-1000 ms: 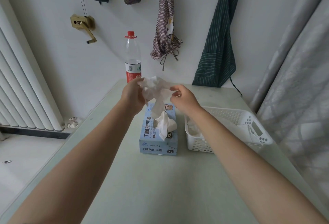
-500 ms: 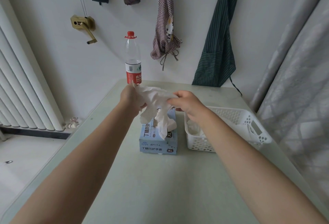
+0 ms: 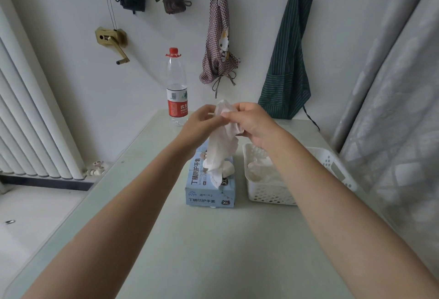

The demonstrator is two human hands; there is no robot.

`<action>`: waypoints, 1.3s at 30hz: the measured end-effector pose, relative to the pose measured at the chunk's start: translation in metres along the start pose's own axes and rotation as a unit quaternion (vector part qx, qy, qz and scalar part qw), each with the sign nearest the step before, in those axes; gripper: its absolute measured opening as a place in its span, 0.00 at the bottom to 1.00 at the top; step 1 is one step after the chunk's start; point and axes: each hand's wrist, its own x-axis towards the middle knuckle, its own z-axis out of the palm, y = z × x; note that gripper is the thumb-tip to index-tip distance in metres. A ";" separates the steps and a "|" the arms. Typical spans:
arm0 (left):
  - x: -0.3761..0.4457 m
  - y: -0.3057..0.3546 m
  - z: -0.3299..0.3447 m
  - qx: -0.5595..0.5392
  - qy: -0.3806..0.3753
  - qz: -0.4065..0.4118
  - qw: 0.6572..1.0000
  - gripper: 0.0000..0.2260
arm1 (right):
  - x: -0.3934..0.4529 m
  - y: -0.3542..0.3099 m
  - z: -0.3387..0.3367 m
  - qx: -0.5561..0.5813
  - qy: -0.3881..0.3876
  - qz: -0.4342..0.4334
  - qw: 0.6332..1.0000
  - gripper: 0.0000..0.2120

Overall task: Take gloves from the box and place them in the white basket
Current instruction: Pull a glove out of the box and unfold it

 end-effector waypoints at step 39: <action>0.062 -0.011 0.038 0.300 -0.017 -0.129 0.945 0.07 | 0.011 0.074 -0.094 -0.145 0.158 0.081 0.973 0.13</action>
